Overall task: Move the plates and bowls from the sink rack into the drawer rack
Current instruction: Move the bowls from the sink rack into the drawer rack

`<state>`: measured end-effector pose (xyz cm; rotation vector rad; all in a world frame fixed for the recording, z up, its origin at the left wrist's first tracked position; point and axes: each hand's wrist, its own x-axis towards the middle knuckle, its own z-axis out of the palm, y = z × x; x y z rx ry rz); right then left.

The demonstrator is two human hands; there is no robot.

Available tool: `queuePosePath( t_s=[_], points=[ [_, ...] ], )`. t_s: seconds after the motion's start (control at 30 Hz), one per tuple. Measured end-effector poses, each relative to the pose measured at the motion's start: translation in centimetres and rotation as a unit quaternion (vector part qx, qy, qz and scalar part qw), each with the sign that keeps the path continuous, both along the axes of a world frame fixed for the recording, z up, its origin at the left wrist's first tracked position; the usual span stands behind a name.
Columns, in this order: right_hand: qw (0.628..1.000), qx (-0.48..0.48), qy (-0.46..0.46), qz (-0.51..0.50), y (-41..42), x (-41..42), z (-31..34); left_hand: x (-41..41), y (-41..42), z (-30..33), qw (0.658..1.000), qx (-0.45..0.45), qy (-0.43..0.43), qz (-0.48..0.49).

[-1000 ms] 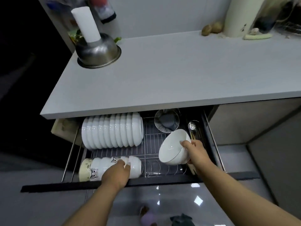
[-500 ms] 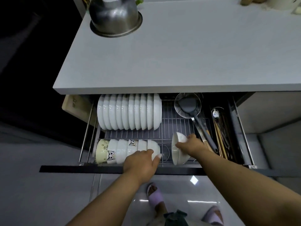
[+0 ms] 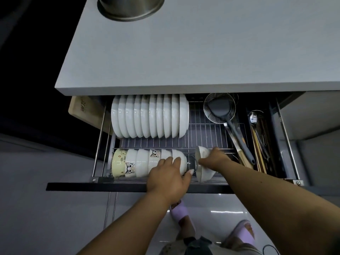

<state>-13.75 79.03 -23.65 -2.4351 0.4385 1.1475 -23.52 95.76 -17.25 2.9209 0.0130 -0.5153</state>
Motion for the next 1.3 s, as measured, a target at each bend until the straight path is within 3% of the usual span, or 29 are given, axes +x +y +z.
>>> queuePosePath(
  t_s=[0.6, 0.87, 1.0, 1.17, 1.3],
  points=[
    [0.999, 0.022, 0.01, 0.033, 0.0, -0.4, 0.2, 0.2, -0.3, 0.4, 1.0, -0.001, 0.028, 0.014],
    [0.978, 0.089, -0.18, 0.059, -2.7, -1.5, 7.0, 0.7, -0.7, 1.3, 0.998, -0.012, 0.061, 0.021],
    [0.968, 0.131, -0.213, 0.021, -6.7, -3.2, 11.2, 0.9, -0.7, 1.3, 0.993, -0.027, 0.105, 0.044],
    [0.959, 0.092, -0.269, -0.009, -13.9, -5.2, 15.4, 2.2, -3.8, 2.4, 0.985, -0.096, 0.114, 0.089],
    [0.946, 0.047, -0.317, -0.05, -20.2, -6.4, 17.8, 5.1, -11.4, 5.4, 0.985, -0.158, 0.057, 0.032]
  ],
)
